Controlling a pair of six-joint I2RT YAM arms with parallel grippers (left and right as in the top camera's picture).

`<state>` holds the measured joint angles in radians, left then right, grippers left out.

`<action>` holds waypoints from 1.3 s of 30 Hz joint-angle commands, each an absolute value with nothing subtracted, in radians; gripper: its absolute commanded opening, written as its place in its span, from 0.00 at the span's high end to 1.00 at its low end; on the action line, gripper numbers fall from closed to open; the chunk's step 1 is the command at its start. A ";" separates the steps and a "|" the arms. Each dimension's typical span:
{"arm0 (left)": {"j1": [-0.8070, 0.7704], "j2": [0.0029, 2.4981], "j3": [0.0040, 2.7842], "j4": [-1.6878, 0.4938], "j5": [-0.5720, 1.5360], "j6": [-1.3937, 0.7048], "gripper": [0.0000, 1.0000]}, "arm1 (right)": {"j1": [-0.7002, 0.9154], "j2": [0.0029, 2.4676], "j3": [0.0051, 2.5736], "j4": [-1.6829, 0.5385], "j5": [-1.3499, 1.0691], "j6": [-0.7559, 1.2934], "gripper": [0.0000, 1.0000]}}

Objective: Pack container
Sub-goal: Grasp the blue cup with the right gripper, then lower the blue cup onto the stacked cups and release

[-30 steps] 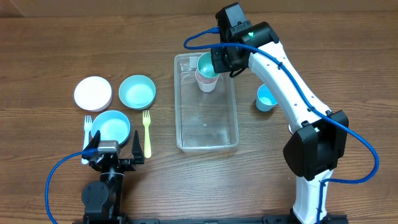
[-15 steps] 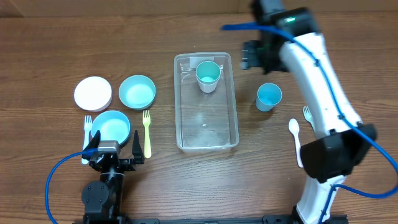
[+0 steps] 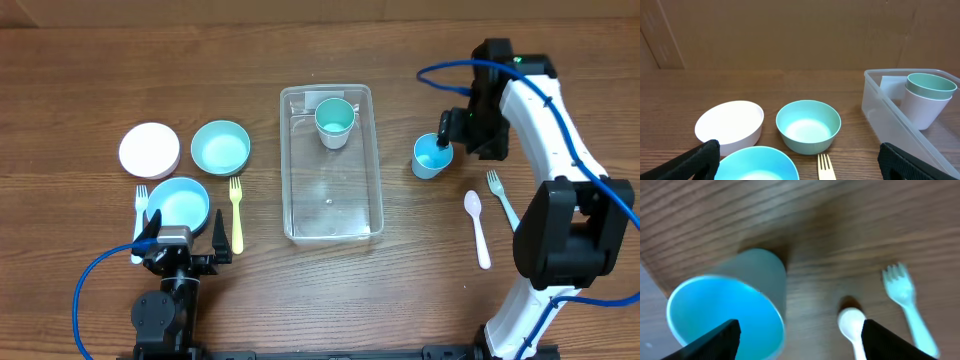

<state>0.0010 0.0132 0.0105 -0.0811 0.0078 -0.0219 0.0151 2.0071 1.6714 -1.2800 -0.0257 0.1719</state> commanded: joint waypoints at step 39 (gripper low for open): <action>0.007 0.006 0.006 -0.078 0.019 -0.003 0.00 | 0.496 2.217 2.289 -1.388 0.130 0.312 0.96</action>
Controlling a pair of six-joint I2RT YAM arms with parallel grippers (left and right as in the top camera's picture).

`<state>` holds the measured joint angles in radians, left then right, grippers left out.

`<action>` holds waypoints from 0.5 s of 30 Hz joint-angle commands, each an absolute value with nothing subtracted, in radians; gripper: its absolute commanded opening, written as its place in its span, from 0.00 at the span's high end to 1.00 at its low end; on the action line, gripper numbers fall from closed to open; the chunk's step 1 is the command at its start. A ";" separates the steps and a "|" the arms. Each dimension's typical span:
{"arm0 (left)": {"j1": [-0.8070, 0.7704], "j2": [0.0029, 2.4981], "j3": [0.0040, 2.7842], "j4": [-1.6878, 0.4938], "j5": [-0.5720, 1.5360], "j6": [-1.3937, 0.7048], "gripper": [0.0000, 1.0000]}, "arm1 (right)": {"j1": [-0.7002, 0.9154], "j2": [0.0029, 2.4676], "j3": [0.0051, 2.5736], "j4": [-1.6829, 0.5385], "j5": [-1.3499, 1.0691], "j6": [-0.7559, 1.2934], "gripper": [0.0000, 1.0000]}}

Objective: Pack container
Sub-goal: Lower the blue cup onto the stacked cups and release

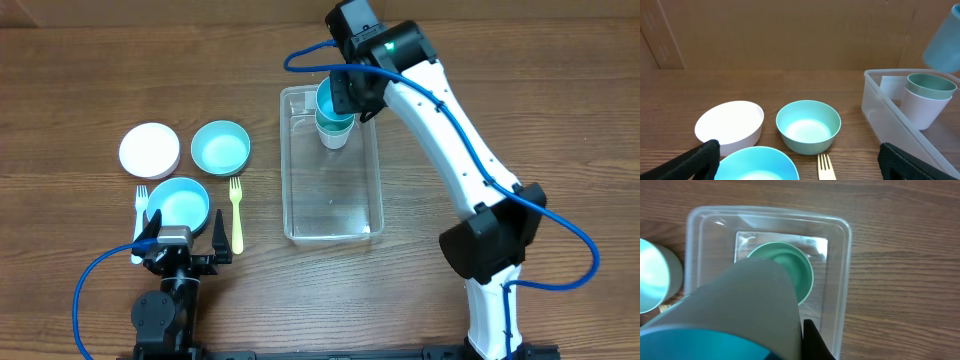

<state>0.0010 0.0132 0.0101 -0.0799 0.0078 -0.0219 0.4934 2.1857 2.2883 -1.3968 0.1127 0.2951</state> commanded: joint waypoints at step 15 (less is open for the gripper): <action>0.007 0.006 0.006 -0.078 0.019 -0.003 0.00 | 0.482 2.168 2.346 -1.443 0.150 0.282 0.35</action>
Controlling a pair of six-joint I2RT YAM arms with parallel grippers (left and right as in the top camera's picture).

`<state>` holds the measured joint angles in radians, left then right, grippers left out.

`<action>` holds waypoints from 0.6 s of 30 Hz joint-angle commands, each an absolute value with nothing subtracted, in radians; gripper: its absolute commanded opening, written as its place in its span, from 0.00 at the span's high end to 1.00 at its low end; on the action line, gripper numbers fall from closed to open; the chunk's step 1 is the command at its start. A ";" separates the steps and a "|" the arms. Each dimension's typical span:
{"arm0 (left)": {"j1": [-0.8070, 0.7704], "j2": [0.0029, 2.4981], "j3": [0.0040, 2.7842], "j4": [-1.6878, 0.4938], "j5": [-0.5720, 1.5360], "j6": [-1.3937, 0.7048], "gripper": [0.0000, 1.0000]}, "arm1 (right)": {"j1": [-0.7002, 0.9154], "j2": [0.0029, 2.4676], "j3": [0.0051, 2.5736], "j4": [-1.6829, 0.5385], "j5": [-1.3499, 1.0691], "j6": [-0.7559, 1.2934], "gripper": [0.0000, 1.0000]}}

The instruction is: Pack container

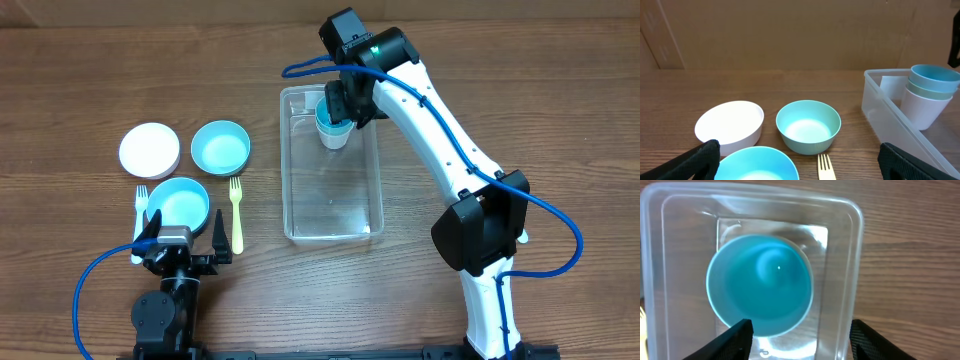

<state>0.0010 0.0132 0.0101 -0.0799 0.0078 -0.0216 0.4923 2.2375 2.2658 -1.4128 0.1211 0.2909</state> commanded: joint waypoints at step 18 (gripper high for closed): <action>0.007 0.006 0.006 -0.078 0.019 -0.003 0.00 | -0.009 1.502 2.112 -1.694 0.006 0.201 0.02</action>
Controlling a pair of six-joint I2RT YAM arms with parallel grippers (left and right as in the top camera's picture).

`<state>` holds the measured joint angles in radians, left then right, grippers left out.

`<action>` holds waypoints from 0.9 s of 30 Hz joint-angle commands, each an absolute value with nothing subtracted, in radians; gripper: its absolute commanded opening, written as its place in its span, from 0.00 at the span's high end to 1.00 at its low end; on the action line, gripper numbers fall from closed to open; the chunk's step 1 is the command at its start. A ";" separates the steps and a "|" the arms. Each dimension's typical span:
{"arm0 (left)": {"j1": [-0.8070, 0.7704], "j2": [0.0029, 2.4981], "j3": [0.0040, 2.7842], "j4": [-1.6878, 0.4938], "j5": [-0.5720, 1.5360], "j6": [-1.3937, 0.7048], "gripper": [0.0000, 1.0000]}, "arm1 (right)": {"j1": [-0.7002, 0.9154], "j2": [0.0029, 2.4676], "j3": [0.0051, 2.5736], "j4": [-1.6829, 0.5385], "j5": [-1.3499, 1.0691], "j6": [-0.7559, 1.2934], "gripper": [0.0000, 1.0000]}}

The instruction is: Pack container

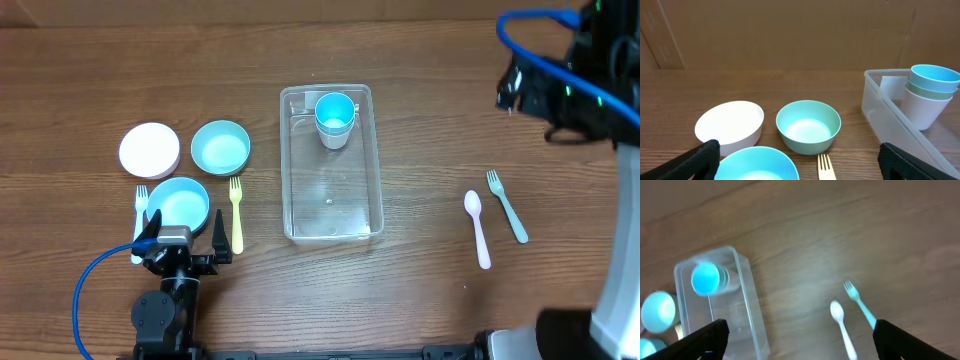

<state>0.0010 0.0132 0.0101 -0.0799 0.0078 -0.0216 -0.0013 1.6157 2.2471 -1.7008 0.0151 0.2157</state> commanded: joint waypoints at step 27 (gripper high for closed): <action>0.006 0.006 0.033 -0.082 0.316 -0.068 0.00 | -0.037 1.517 1.314 -1.354 0.085 0.205 0.00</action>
<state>0.0017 0.0132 0.0090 -0.0486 0.0807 -0.0303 -0.0330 1.5249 1.3144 -1.3602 0.0784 0.2070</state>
